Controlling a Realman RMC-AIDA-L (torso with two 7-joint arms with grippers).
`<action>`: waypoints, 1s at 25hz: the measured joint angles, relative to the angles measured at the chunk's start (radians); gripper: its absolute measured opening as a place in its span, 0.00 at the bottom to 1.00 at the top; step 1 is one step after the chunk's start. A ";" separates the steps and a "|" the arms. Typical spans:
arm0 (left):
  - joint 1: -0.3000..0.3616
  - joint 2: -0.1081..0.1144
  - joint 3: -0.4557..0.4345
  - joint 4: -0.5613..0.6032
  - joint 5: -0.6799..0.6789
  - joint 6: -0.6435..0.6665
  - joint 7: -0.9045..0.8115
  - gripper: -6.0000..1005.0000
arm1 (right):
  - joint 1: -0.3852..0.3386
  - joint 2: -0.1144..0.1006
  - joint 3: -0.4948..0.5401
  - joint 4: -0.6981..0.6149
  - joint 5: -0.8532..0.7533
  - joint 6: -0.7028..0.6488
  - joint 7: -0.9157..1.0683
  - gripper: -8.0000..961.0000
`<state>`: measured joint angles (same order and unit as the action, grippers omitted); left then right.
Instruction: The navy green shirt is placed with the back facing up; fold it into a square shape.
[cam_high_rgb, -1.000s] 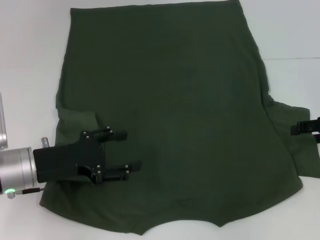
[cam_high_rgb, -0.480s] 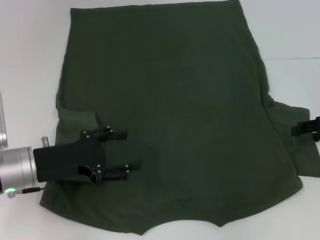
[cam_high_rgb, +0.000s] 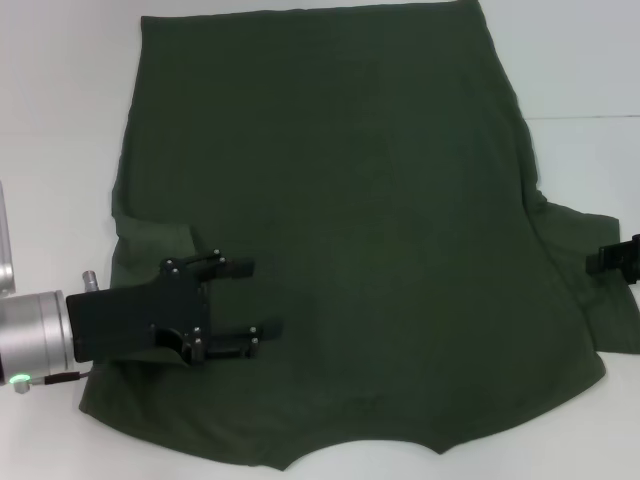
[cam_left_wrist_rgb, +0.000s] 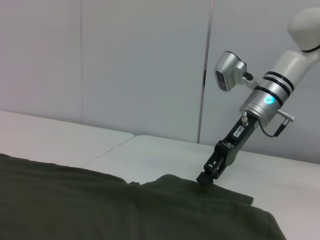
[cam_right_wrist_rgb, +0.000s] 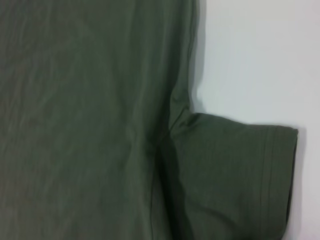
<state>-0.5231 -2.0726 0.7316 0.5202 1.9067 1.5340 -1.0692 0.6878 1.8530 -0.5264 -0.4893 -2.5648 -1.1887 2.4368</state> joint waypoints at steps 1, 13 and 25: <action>0.000 0.000 0.000 0.000 0.000 0.000 0.000 0.84 | 0.000 0.000 0.000 0.000 0.000 0.000 0.000 0.61; 0.000 0.001 -0.001 0.000 0.000 0.000 0.000 0.84 | 0.000 0.000 -0.001 0.007 0.000 0.002 0.001 0.40; 0.000 0.003 -0.002 0.000 -0.002 0.000 0.003 0.84 | 0.002 0.000 -0.001 0.013 -0.003 0.026 0.002 0.34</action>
<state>-0.5231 -2.0695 0.7292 0.5200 1.9045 1.5340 -1.0663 0.6897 1.8530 -0.5277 -0.4764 -2.5680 -1.1629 2.4393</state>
